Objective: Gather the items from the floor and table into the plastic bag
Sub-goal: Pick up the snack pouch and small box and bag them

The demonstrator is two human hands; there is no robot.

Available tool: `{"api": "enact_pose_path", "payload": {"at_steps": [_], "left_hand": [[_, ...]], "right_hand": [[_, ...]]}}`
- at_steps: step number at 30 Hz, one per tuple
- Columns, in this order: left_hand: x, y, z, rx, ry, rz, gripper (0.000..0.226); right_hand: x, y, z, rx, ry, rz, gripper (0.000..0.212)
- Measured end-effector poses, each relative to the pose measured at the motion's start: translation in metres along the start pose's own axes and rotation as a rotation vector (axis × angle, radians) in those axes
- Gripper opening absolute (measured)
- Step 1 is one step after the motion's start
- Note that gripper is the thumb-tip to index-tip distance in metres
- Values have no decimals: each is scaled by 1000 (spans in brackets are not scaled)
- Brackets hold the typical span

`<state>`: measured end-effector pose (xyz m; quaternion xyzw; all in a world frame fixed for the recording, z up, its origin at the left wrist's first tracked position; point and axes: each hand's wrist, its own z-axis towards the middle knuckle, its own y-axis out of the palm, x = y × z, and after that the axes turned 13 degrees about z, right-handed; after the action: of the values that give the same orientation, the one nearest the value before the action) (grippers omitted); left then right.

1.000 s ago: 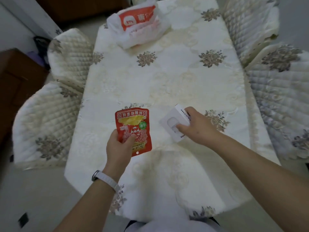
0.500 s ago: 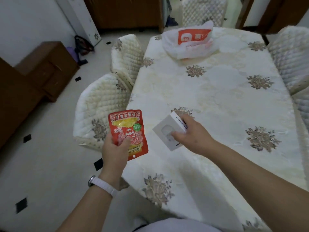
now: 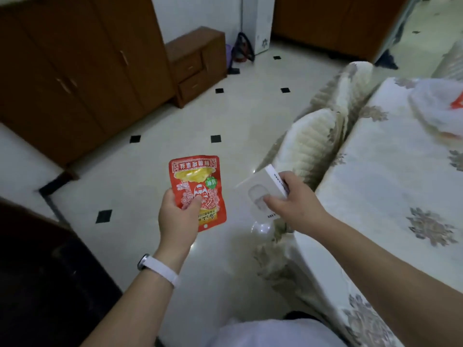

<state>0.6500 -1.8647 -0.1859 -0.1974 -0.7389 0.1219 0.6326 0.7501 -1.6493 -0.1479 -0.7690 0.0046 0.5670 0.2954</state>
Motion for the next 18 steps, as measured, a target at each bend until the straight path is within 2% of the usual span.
{"api": "enact_pose_path", "payload": {"at_steps": [8, 18], "left_hand": [[-23, -58, 63, 103, -91, -16, 21], [-17, -66, 216, 129, -143, 15, 17]], "right_hand": [[-45, 69, 72, -107, -71, -47, 28], [-66, 137, 235, -122, -16, 10, 28]]}}
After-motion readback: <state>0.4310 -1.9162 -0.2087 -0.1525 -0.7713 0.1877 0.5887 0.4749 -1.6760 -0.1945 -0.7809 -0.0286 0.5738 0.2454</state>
